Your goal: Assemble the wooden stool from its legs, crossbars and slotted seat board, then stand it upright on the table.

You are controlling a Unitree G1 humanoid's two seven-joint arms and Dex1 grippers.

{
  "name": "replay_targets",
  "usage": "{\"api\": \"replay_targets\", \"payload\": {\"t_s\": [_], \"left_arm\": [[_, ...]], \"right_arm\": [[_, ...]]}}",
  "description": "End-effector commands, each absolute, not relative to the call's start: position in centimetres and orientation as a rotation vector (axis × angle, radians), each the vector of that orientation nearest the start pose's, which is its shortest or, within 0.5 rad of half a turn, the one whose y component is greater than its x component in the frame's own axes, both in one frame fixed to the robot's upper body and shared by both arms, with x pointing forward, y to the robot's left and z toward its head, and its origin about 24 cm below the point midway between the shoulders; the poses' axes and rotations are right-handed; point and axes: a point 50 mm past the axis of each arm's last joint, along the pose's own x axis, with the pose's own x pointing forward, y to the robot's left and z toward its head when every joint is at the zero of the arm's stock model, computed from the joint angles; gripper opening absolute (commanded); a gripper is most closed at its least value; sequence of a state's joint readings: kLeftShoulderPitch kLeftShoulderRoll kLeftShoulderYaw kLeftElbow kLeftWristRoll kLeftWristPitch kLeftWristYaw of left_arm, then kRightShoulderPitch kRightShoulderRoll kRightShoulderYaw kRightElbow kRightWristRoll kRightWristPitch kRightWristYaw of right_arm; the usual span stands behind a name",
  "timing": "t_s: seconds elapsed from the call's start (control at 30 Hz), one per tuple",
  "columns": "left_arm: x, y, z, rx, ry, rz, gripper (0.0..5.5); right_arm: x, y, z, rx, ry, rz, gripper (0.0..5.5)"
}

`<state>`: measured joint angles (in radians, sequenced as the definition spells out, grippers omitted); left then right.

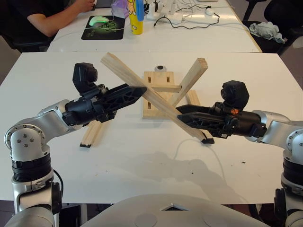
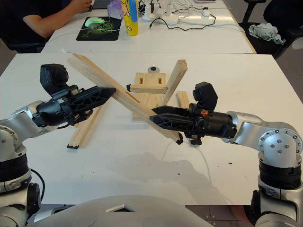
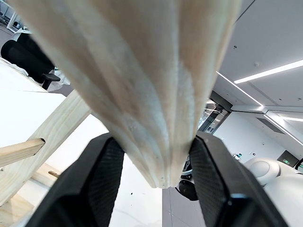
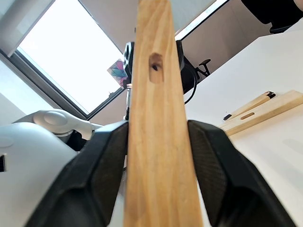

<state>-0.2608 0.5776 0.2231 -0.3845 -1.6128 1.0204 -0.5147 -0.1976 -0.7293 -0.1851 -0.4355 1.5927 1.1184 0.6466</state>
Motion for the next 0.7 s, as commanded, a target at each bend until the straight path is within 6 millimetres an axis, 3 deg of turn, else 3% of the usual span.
{"api": "replay_targets", "payload": {"t_s": [0.03,0.23,0.27,0.47,0.6,0.7], "left_arm": [[21.7,15.6,19.2,-0.690,0.194,-1.328,2.06],[21.8,15.5,18.1,-0.630,0.250,-1.285,2.06],[21.9,15.6,17.8,-0.606,0.262,-1.267,2.06],[22.4,16.6,16.3,-0.517,0.302,-1.197,2.04],[22.8,18.3,15.9,-0.469,0.307,-1.128,2.04],[23.1,20.3,15.9,-0.425,0.302,-1.057,2.04]], "right_arm": [[19.8,-16.3,17.6,0.559,0.411,1.426,2.06],[20.5,-16.9,17.2,0.552,0.395,1.363,2.06],[20.6,-17.0,17.0,0.541,0.403,1.352,2.42],[21.9,-18.5,15.4,0.488,0.415,1.204,3.10],[22.2,-19.7,13.0,0.368,0.479,1.081,3.10],[22.0,-18.9,10.4,0.297,0.517,1.022,3.10]]}}
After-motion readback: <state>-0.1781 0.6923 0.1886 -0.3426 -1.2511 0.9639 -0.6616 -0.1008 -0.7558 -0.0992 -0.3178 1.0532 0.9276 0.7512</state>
